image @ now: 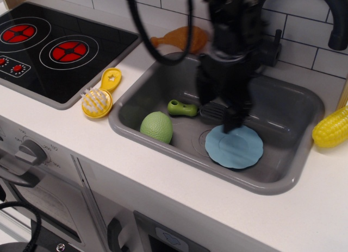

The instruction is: Put spatula on plate sink

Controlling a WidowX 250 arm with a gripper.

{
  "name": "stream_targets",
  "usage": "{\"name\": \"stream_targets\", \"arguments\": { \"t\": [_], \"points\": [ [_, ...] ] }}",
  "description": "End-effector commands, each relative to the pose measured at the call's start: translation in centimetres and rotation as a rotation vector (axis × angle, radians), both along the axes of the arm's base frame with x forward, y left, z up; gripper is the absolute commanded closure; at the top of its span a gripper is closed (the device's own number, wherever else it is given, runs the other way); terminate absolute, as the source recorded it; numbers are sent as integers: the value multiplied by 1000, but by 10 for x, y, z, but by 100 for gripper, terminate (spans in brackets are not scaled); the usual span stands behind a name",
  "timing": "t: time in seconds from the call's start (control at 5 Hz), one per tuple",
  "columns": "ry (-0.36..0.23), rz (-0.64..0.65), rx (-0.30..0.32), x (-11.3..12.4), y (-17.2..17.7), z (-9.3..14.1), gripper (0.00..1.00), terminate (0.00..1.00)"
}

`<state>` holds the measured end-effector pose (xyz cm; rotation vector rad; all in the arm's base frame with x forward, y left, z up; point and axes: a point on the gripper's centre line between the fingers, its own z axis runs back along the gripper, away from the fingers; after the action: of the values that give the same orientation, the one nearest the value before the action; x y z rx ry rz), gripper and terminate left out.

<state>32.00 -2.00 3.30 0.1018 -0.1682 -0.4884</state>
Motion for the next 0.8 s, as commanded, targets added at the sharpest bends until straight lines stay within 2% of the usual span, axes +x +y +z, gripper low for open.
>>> {"name": "stream_targets", "arguments": {
  "t": [0.0, 0.4, 0.6],
  "points": [
    [-94, -11, 61, 35, 27, 0, 0, 0],
    [-55, -33, 114, 44, 40, -23, 0, 0],
    [-59, -36, 155, 52, 49, -32, 0, 0]
  ]
}}
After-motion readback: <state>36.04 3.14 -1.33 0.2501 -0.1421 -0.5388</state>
